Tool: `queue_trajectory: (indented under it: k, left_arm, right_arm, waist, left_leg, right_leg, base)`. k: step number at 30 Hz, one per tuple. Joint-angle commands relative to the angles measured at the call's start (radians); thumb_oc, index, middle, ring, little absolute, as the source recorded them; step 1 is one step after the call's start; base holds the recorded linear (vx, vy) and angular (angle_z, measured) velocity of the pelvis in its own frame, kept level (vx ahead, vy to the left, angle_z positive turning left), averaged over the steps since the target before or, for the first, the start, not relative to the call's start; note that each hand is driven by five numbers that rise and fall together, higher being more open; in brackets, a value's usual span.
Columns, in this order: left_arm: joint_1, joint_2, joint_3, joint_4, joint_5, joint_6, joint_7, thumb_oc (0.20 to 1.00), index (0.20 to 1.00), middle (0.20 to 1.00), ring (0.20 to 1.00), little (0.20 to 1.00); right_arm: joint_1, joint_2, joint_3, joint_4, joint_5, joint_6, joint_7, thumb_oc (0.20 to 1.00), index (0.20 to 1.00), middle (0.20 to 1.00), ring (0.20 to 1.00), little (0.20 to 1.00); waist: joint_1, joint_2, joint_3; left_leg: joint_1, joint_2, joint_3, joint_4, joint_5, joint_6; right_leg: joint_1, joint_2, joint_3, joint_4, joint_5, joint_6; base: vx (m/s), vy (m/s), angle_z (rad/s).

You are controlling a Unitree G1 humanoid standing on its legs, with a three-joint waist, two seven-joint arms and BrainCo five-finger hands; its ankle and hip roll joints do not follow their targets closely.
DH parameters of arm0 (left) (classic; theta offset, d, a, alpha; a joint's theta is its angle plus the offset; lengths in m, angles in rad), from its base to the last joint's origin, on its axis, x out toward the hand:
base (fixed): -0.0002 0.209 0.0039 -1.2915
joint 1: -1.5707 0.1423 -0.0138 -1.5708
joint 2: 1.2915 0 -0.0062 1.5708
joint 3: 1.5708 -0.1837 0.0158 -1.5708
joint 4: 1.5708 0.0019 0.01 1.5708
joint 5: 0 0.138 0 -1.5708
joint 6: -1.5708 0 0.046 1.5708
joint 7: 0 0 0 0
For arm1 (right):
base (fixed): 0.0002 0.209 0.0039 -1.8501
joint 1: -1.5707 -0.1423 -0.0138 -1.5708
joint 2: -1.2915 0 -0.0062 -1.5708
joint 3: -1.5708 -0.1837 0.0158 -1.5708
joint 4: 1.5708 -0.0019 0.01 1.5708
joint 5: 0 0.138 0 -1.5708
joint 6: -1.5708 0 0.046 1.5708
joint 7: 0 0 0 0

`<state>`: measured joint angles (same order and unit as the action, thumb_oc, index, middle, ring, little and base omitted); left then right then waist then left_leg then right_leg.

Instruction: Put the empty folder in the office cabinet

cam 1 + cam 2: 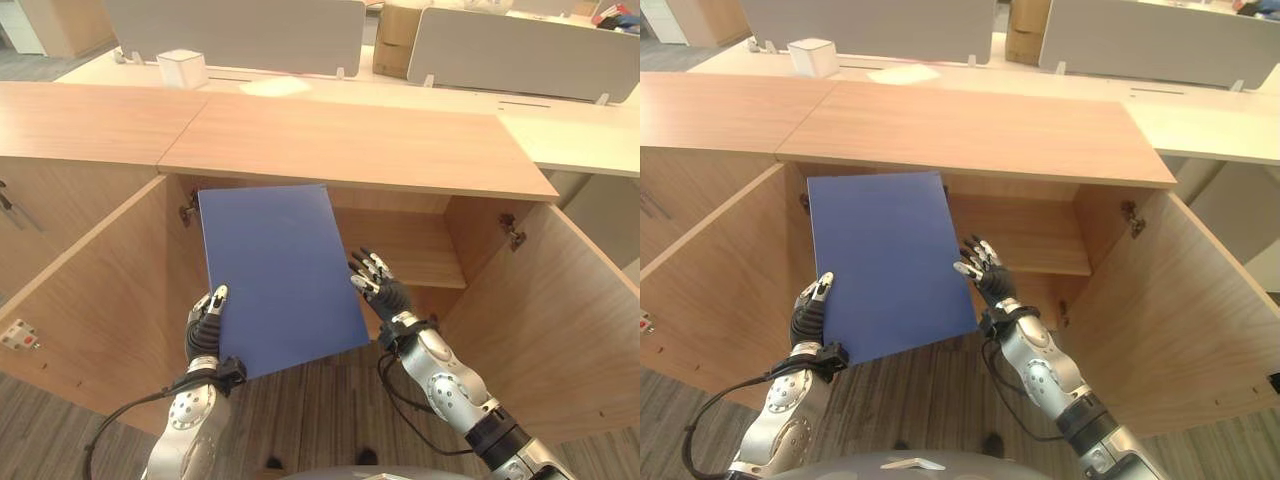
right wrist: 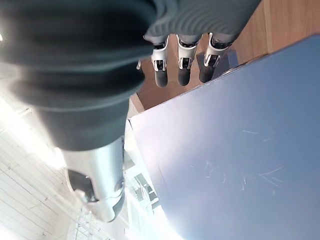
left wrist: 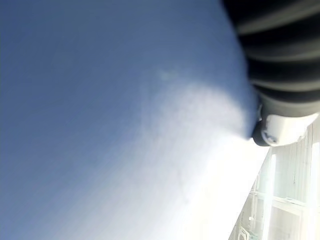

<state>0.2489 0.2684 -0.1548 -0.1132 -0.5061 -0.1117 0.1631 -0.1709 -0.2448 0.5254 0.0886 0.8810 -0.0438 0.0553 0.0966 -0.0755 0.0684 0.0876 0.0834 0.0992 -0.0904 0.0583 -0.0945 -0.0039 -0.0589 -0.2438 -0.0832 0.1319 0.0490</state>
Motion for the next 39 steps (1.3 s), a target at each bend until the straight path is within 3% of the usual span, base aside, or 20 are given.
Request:
queue_trajectory:
  k: [1,13,32,39]
  left_arm:
    - [-0.024,0.059,0.017,-0.141,-0.012,-0.056,-0.027,0.2,0.2,0.2,0.2,0.2]
    - [-0.004,0.054,0.032,-0.165,-0.015,-0.046,0.01,0.2,0.2,0.2,0.2,0.2]
    - [-0.023,0.047,0.007,-0.159,-0.03,-0.034,0.0,0.2,0.2,0.2,0.2,0.2]
    - [-0.047,0.043,-0.017,-0.155,-0.039,-0.037,-0.013,0.2,0.2,0.2,0.2,0.2]
  right_arm:
    - [-0.044,0.032,0.017,0.003,-0.033,-0.004,-0.007,1.0,1.0,1.0,1.0,1.0]
    - [-0.039,0.118,-0.12,0.181,-0.044,-0.023,-0.158,1.0,1.0,1.0,1.0,1.0]
    - [-0.075,0.1,-0.103,0.102,-0.03,-0.034,-0.136,1.0,1.0,1.0,1.0,1.0]
    - [-0.184,0.074,-0.06,0.061,-0.027,-0.048,-0.094,1.0,1.0,1.0,1.0,1.0]
  waist:
    - [0.011,-0.026,-0.026]
    - [0.018,-0.018,-0.025]
    - [0.015,-0.02,-0.023]
    - [0.028,-0.025,-0.023]
  left_leg:
    - [-0.051,-0.013,0.057,0.003,-0.064,0.011]
    - [-0.055,-0.026,0.048,0.003,-0.065,0.02]
    - [-0.048,-0.033,0.045,0.003,-0.071,0.023]
    - [-0.046,-0.03,0.044,0.003,-0.069,0.022]
  right_leg:
    - [0.032,-0.09,-0.037,-0.004,-0.096,0.098]
    - [0.03,-0.098,-0.038,-0.004,-0.085,0.103]
    - [0.044,-0.105,-0.04,-0.004,-0.089,0.103]
    - [0.046,-0.105,-0.039,-0.004,-0.09,0.102]
  base:
    - [0.0,0.0,0.0]
    - [-0.01,0.005,0.02]
    - [0.01,0.001,0.01]
    - [0.0,0.0,0.0]
